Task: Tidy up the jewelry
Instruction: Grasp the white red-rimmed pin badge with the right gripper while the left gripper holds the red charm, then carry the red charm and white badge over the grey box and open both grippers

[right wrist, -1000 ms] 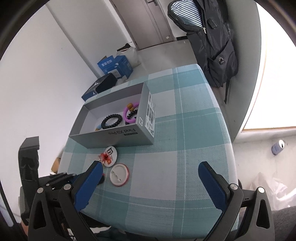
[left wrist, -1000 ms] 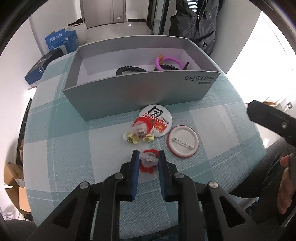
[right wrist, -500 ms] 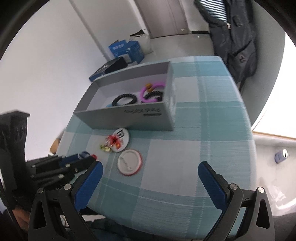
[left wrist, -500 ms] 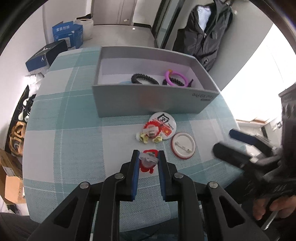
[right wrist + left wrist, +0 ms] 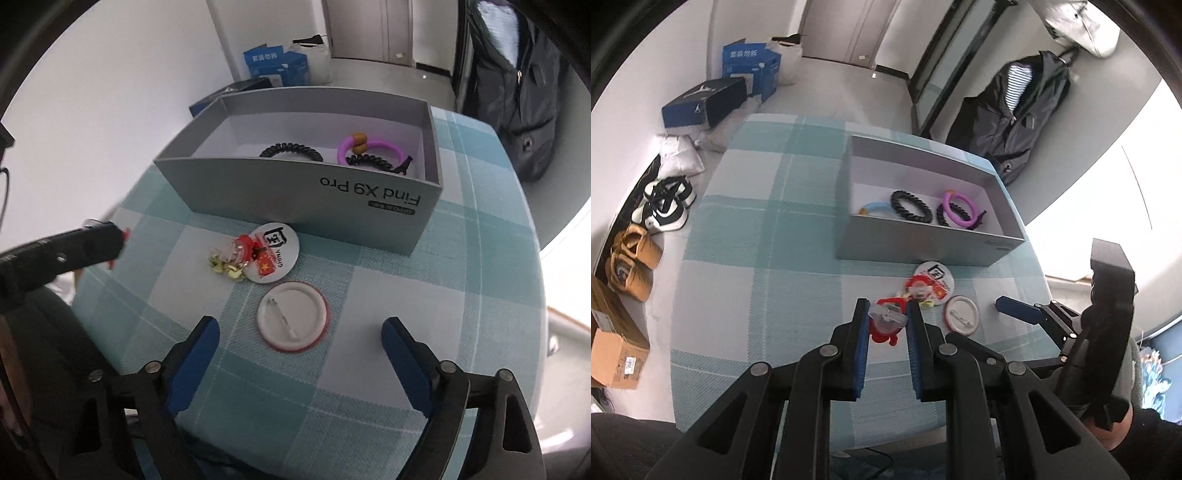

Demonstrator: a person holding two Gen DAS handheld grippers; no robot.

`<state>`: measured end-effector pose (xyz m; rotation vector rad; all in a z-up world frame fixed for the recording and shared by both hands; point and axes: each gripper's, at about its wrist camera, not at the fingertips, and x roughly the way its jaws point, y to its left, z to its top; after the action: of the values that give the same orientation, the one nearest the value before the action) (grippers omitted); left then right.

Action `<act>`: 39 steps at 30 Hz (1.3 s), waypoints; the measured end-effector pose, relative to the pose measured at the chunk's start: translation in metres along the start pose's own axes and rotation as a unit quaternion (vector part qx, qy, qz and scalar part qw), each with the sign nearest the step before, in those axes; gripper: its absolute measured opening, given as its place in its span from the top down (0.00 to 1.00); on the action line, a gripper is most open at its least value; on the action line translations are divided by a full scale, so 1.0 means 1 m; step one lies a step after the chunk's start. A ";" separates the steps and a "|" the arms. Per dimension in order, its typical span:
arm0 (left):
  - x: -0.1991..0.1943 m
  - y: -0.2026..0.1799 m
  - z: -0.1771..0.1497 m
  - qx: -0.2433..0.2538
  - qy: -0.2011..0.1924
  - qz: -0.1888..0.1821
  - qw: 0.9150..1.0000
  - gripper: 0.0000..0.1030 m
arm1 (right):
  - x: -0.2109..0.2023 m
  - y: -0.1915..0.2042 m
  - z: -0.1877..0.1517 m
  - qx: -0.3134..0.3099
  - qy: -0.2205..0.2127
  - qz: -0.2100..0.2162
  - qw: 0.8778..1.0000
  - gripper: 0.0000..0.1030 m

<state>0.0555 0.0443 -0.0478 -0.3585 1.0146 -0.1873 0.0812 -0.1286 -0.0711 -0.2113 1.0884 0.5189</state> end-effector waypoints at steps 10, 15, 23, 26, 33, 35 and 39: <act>-0.009 0.014 0.001 -0.014 -0.017 -0.001 1.000 0.86 | 0.010 0.019 0.003 -0.042 0.010 -0.056 0.998 0.21; -0.010 0.019 -0.002 -0.019 -0.016 -0.001 1.000 0.86 | 0.009 0.023 0.006 -0.034 0.004 -0.060 0.998 0.41; -0.013 0.018 -0.002 -0.016 -0.015 -0.005 1.000 0.86 | 0.005 0.018 0.003 -0.029 0.000 -0.056 0.998 0.60; -0.012 0.016 -0.002 -0.014 -0.015 -0.004 1.000 0.86 | 0.003 0.015 0.002 -0.024 -0.001 -0.049 0.999 0.60; -0.011 0.009 -0.001 -0.005 -0.011 0.001 1.000 0.86 | -0.003 0.002 0.002 -0.001 -0.002 -0.035 0.999 0.60; -0.010 0.006 0.000 -0.003 -0.009 0.001 1.000 0.86 | -0.009 -0.002 0.003 0.011 -0.013 -0.030 0.999 0.60; -0.009 -0.002 0.003 0.005 -0.007 0.002 1.000 0.86 | -0.022 -0.012 0.007 0.024 -0.033 -0.022 0.999 0.60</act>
<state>0.0529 0.0459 -0.0384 -0.3477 0.9995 -0.1857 0.0849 -0.1427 -0.0491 -0.1752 1.0283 0.4568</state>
